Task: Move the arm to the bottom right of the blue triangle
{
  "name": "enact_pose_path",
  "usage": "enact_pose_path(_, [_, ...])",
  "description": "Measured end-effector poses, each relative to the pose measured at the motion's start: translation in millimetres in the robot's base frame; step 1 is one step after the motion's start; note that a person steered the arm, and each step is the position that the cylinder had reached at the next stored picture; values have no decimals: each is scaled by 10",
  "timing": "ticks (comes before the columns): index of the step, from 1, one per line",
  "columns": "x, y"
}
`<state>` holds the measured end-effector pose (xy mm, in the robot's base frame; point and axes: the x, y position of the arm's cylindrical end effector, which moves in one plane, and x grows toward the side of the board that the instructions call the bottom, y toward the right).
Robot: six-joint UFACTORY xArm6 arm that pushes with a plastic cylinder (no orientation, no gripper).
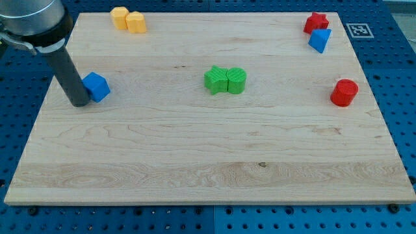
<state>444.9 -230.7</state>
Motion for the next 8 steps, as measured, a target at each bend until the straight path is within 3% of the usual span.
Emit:
enact_pose_path(1, [260, 370])
enact_pose_path(2, [548, 1101])
enact_pose_path(6, [952, 4521])
enact_pose_path(7, [601, 5012])
enact_pose_path(8, [-13, 5262])
